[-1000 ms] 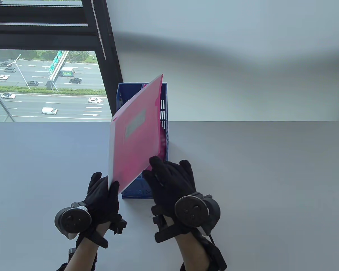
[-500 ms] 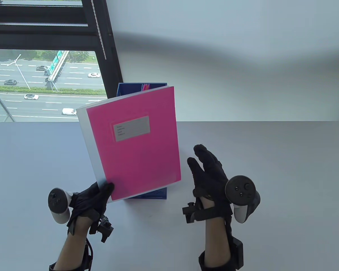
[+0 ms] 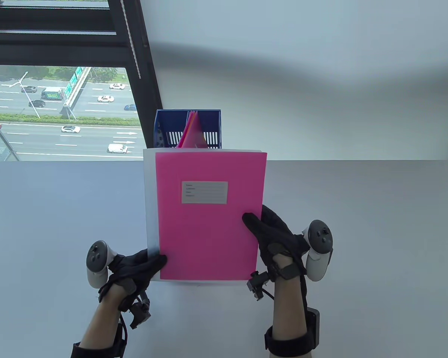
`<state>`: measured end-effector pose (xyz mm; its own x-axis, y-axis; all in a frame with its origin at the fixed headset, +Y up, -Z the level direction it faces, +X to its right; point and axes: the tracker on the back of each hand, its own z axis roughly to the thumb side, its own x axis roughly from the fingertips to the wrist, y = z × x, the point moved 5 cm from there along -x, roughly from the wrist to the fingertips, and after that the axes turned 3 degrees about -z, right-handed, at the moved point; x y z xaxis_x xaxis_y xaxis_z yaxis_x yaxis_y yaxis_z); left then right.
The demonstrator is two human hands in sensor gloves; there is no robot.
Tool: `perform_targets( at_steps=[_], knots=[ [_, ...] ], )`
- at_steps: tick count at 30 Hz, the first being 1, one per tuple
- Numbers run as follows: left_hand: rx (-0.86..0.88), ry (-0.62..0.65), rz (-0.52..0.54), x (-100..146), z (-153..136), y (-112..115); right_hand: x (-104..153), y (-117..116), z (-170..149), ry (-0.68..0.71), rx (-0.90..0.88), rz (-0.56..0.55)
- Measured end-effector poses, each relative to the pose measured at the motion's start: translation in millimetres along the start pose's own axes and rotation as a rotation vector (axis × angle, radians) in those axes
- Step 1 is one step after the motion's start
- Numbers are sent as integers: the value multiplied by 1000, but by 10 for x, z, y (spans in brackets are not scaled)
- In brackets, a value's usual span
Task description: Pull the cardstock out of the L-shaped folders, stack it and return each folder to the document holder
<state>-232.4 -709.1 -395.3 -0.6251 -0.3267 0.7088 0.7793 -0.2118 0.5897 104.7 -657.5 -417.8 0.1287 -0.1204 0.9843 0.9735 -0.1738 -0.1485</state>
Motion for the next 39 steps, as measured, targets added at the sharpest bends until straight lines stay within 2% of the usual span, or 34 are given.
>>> perform_targets(
  at_steps=[6,11,16,22,28,30,33,36,39],
  knots=[
    [41,-25,-57,13,-54,-4,-8,40,34,27,82,-38],
    [305,38,-99,72,-73,-49,-12,45,48,37,115,-32],
    [459,94,1,111,-113,-128,-50,-63,-4,23,138,14],
    [402,79,-7,89,-109,-120,-99,-280,-73,2,217,88],
    [371,65,126,111,-155,-197,-111,-369,-131,-14,226,95],
    [357,60,135,117,-167,-213,-109,-385,-127,-14,234,92],
    [361,65,151,118,-156,-219,-70,-364,-14,37,345,6],
    [366,67,168,124,-146,-229,-10,-338,158,144,467,-111],
    [381,67,171,123,-153,-218,75,-408,307,263,658,-226]
  ],
)
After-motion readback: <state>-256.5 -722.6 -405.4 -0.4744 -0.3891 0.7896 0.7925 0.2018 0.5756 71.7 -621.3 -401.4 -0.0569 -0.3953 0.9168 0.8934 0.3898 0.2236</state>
